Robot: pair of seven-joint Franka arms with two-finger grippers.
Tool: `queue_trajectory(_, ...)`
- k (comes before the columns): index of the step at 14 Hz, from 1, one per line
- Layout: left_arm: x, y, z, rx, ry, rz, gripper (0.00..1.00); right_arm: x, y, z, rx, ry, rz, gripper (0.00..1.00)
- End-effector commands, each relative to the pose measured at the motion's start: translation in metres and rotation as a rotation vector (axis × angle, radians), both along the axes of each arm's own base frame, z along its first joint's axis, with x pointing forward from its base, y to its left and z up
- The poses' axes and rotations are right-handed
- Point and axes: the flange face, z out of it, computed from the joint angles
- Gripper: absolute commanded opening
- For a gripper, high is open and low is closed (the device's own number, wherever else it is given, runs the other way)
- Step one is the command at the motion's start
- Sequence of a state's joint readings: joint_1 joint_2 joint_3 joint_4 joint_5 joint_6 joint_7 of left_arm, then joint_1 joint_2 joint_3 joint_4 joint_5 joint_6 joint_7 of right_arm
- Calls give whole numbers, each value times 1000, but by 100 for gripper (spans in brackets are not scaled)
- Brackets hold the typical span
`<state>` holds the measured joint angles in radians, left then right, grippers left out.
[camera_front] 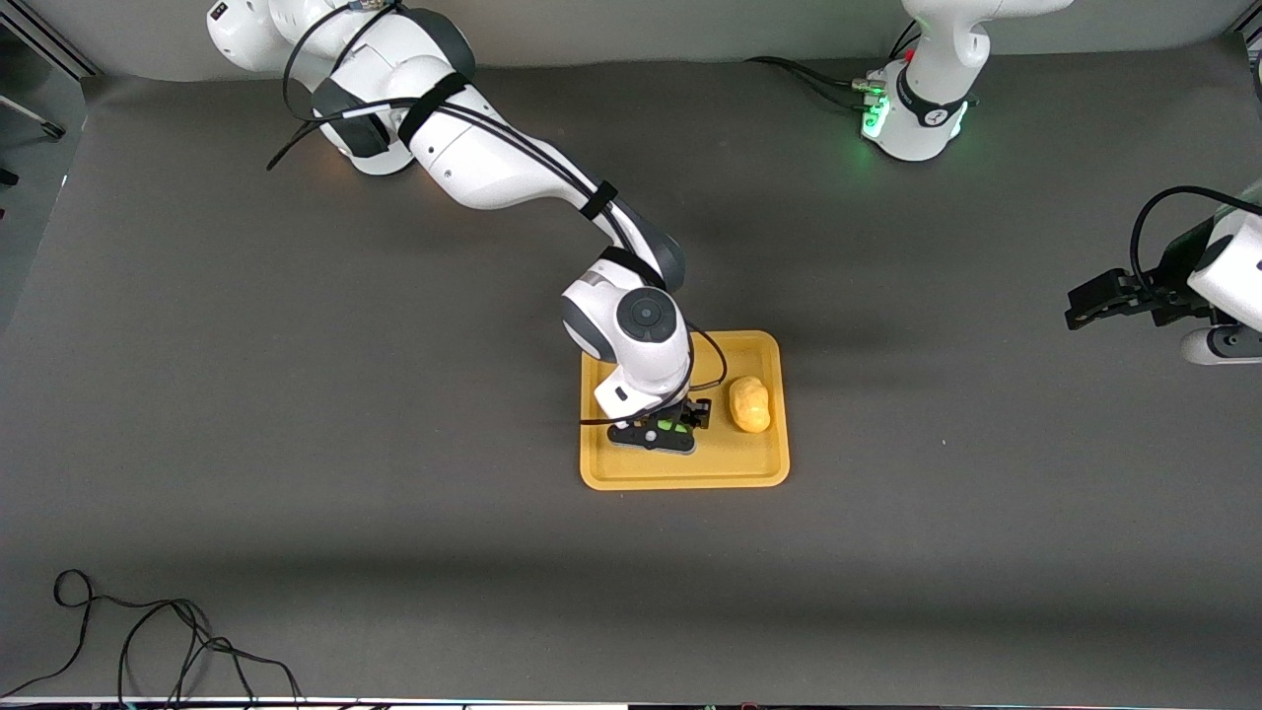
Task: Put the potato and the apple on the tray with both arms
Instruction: 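Lift the apple with the right gripper and carry it onto the tray, then lower the apple beside the potato and open the right gripper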
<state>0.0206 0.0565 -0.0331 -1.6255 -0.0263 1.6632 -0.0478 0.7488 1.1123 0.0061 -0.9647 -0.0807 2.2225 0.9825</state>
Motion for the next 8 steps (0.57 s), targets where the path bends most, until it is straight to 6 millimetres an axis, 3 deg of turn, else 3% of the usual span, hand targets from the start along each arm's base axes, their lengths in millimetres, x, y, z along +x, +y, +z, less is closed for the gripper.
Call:
queue_trajectory(1,0,-7,5,9,-3,-3,100,0,7,2,2,-16,-13,37)
queue_trajectory(2,0,-9,5,9,-2,3,100,-1,8,1,1,-15,-12,45)
queue_trajectory(3,0,-9,7,9,-6,17,100,-2,8,0,0,-14,-11,82)
queue_trajectory(4,1,-9,7,9,-7,17,100,-2,8,0,-3,-13,-12,100)
queue_trajectory(6,0,-9,6,9,-3,19,100,0,3,17,-34,6,-17,100)
queue_trajectory(8,1,-10,6,9,-9,17,100,5,-9,74,-61,26,-31,100)
